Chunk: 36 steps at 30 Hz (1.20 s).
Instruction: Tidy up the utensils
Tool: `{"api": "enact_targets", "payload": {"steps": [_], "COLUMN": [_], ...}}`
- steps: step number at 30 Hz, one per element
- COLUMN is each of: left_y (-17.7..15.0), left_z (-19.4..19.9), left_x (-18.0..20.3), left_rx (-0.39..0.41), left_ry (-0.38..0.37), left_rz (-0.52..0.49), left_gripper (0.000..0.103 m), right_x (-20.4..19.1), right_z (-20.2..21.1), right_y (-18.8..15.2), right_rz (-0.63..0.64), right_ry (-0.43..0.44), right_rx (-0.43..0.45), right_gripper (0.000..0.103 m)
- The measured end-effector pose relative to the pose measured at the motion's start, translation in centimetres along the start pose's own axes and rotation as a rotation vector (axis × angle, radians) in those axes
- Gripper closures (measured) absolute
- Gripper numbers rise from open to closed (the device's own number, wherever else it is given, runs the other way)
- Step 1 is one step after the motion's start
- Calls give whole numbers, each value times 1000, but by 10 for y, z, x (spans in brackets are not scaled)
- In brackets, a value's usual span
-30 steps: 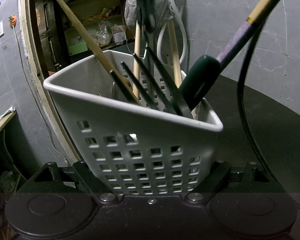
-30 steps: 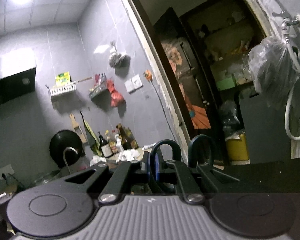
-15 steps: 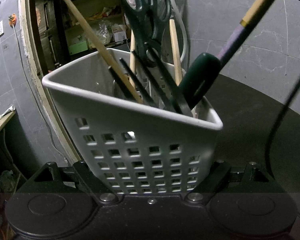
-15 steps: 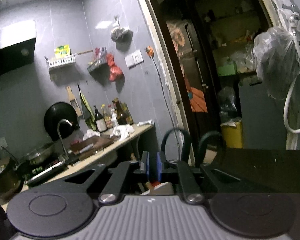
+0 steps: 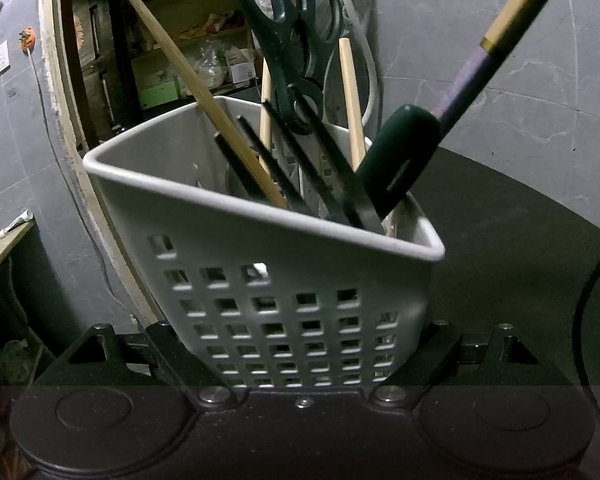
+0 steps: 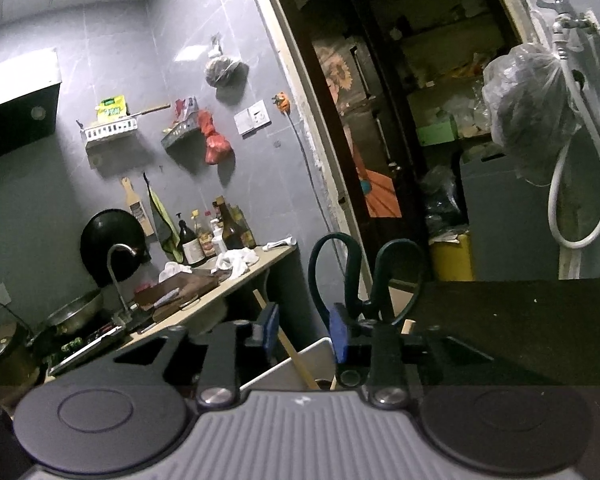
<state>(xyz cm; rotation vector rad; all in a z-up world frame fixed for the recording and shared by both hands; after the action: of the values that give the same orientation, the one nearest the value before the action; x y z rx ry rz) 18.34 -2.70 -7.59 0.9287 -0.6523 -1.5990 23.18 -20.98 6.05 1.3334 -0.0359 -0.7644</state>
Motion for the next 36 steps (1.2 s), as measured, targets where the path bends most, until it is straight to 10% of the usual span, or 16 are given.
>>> {"api": "enact_targets", "payload": {"steps": [18,36], "left_y": [2,-7], "left_z": [4,29], "left_x": [12,24], "left_rx": [-8,-14], "left_ry": [52,148], "left_rz": [7,68], "left_gripper": [10,1], "right_x": [4,25], "right_z": [37,68], "right_y": [-8,-18], "right_rz": [-39,-84], "right_ry": [-43,-58], "right_rx": [50,82], "right_gripper": [19,0]}}
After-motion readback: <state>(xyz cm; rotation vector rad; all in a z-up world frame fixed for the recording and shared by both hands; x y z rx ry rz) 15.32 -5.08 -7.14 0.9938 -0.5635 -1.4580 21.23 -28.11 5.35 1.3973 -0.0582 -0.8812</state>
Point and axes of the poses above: each gripper's, at about its wrist camera, not at the fingertips, and z roughly against the way its jaws point, x to its right, y to its top, the point moved 1 cm from there along -z, roughly the way its jaws point, and after that the axes turned 5 degrees about -z, right-handed, at the moved point
